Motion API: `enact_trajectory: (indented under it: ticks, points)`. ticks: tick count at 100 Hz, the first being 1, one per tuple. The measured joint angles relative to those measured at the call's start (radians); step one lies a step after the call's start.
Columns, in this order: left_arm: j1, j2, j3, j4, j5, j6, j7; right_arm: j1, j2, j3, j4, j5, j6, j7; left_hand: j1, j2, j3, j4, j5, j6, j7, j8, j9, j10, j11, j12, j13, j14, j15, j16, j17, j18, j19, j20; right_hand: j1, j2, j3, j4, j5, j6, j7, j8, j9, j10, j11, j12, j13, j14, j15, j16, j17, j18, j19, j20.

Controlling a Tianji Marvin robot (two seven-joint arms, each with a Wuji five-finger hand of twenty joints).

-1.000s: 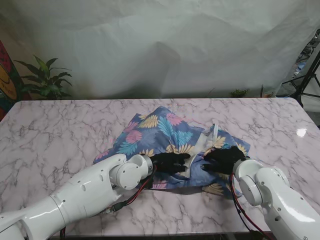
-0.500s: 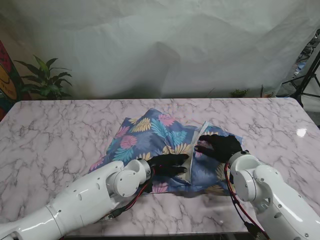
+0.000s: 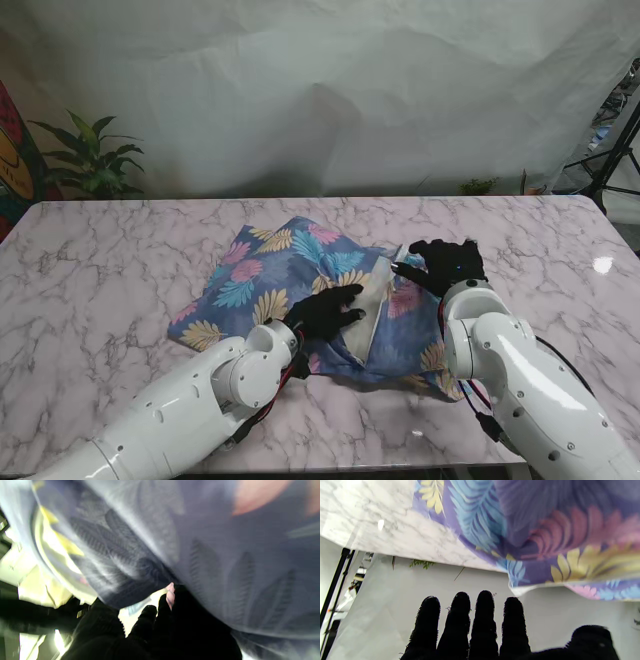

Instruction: Put a pillowcase on a pillow

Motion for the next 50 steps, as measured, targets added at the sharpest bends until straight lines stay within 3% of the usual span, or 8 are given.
enact_trajectory:
  ticks: [14,21,35,50]
  points:
    - [0.029,-0.012,-0.032,0.002,0.004,-0.039,0.085,0.034,0.013,-0.027,0.058,0.027,-0.093,0.020,0.013,0.000,0.004,0.000,0.023,-0.001,0.035,0.004,0.000,0.012,-0.003,-0.001,0.000,0.031,-0.015,0.000,-0.005,0.027,0.011,0.013,0.010,-0.016,-0.007,0.000,0.000,0.000,0.001,-0.004,-0.001,-0.013,0.000,0.000,0.000,-0.012,0.000,0.000,0.000,-0.012,0.000,0.004]
    - [0.034,-0.015,-0.038,0.003,0.004,-0.070,0.091,0.048,0.020,-0.056,0.084,0.031,-0.119,0.013,0.013,0.000,0.004,0.000,0.024,-0.003,0.035,0.004,0.000,0.011,-0.003,-0.001,0.000,0.040,-0.018,-0.001,-0.005,0.033,0.011,0.013,0.029,-0.016,0.000,0.000,0.000,0.000,0.019,-0.012,-0.001,-0.013,0.000,0.000,0.000,-0.020,0.000,0.000,0.000,-0.014,0.000,0.004]
    - [0.030,-0.016,-0.027,0.004,-0.009,-0.072,0.075,0.070,0.022,-0.106,0.121,0.085,-0.133,-0.033,0.013,0.000,0.004,0.000,0.024,-0.003,0.041,0.004,0.000,0.011,-0.003,-0.001,-0.005,0.046,-0.029,-0.002,-0.008,0.035,0.011,0.013,0.031,-0.045,0.004,0.000,0.000,0.000,0.021,-0.015,-0.001,-0.009,0.000,0.000,0.000,-0.021,0.000,0.000,0.000,-0.015,0.000,0.005]
    - [0.008,-0.025,-0.002,0.044,-0.050,-0.093,0.071,0.093,0.021,-0.152,0.136,0.076,-0.165,-0.073,0.026,0.000,0.004,0.000,0.024,-0.003,0.042,0.004,0.000,0.011,-0.003,-0.001,-0.009,0.055,-0.030,-0.002,-0.009,0.043,0.011,0.024,0.031,-0.046,0.004,0.000,0.000,0.000,0.034,-0.016,-0.001,-0.012,0.000,0.000,0.000,-0.021,0.000,0.000,0.000,-0.015,0.000,0.005]
